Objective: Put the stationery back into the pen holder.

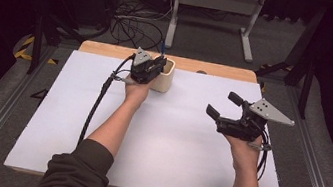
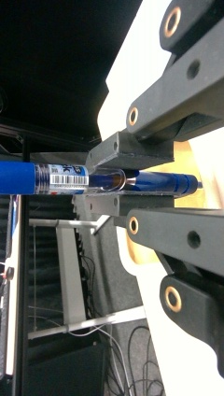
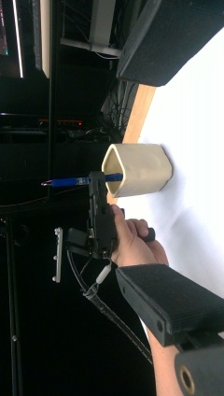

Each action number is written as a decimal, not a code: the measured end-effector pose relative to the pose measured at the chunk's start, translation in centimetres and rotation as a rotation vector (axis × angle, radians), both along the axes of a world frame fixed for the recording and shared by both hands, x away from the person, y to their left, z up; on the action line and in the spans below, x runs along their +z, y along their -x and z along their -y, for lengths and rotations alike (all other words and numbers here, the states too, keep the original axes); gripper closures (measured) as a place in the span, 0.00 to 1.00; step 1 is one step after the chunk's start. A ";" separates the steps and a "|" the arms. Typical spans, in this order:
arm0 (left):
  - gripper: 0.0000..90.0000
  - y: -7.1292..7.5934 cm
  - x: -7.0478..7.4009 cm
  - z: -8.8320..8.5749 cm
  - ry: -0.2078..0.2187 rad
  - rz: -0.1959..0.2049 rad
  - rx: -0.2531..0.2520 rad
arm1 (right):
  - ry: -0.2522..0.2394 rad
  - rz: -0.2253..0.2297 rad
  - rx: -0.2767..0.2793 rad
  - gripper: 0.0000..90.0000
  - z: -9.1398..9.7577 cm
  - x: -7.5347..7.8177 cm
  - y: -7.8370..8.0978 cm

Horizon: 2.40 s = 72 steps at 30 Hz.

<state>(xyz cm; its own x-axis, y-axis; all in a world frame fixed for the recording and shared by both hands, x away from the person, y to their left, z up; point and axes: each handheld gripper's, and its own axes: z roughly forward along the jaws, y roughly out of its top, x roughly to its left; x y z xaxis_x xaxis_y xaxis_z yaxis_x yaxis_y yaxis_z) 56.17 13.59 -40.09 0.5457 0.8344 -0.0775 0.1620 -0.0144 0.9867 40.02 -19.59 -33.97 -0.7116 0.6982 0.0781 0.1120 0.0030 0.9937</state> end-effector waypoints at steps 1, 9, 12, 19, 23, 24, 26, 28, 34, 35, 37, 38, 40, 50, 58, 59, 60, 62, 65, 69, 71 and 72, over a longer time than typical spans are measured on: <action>0.87 0.0 -0.1 0.0 0.000 -0.004 0.001 | 0.000 0.000 -0.002 0.08 0.0 0.0 0.0; 0.87 -0.1 -0.6 0.4 -0.006 -0.028 -0.007 | 0.003 -0.004 -0.002 0.08 0.0 0.0 0.0; 0.87 -0.2 -0.7 0.5 -0.005 -0.031 -0.003 | 0.000 -0.006 -0.002 0.08 0.0 0.0 -0.1; 0.87 -0.4 -1.1 0.4 -0.014 -0.049 0.004 | 0.002 -0.008 -0.002 0.07 0.1 -0.1 -0.1; 0.87 -0.4 -1.2 0.6 -0.018 -0.055 -0.001 | 0.002 -0.007 -0.001 0.08 0.1 -0.1 -0.1; 0.87 -0.4 -1.2 0.6 -0.016 -0.056 -0.002 | 0.002 -0.007 0.000 0.08 0.1 -0.1 -0.1; 0.87 -0.4 -1.2 0.6 -0.016 -0.057 -0.001 | 0.002 -0.008 0.000 0.08 0.1 -0.1 -0.1; 0.87 -0.5 -1.3 0.6 -0.013 -0.062 0.001 | 0.003 -0.010 0.002 0.08 0.1 -0.1 -0.1; 0.86 -0.6 -1.4 0.5 -0.014 -0.069 0.004 | 0.003 -0.007 0.001 0.08 0.1 -0.1 -0.2; 0.86 -0.6 -1.4 0.5 -0.015 -0.070 0.005 | 0.003 -0.008 0.002 0.08 0.1 -0.1 -0.2; 0.86 -0.6 -1.4 0.5 -0.018 -0.074 0.006 | 0.004 -0.009 0.003 0.07 0.1 -0.1 -0.2; 0.86 -0.6 -1.4 0.4 -0.018 -0.074 0.006 | 0.004 -0.010 0.003 0.08 0.1 -0.1 -0.2; 0.86 -0.6 -1.4 0.4 -0.016 -0.072 0.007 | 0.005 -0.014 0.004 0.08 0.1 -0.1 -0.1; 0.81 -0.6 -1.0 -0.1 -0.034 -0.050 0.025 | 0.006 -0.013 0.004 0.08 0.1 -0.1 -0.2; 0.71 -0.5 -0.5 -0.5 -0.029 -0.037 0.045 | 0.007 -0.017 0.004 0.08 0.0 -0.2 -0.3; 0.68 -0.5 -0.4 -0.6 -0.031 -0.036 0.049 | 0.007 -0.017 0.005 0.08 0.0 -0.2 -0.3; 0.66 -0.4 -0.3 -0.6 -0.031 -0.038 0.053 | 0.006 -0.020 0.005 0.08 -0.1 -0.2 -0.3; 0.65 -0.4 -0.1 -0.7 -0.029 -0.030 0.055 | 0.006 -0.020 0.004 0.08 -0.1 -0.2 -0.3; 0.62 -0.2 0.1 -0.8 -0.033 -0.019 0.054 | 0.011 -0.018 0.005 0.08 -0.1 -0.2 -0.3; 0.58 0.0 0.5 -0.9 -0.029 -0.012 0.050 | 0.014 -0.017 0.007 0.08 -0.2 -0.2 -0.4; 0.56 0.1 0.7 -1.0 -0.034 -0.002 0.045 | 0.016 -0.017 0.008 0.08 -0.2 -0.2 -0.4; 0.54 0.2 0.8 -1.0 -0.033 0.000 0.045 | 0.017 -0.017 0.008 0.08 -0.2 -0.3 -0.4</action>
<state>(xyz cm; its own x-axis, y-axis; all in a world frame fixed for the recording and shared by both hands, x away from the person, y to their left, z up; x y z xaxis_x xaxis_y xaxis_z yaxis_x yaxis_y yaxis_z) 55.98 14.59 -39.31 0.5080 0.8599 -0.0490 0.1631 -0.0401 0.9858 40.39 -19.34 -34.22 -0.7159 0.6938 0.0787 0.1291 0.0208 0.9914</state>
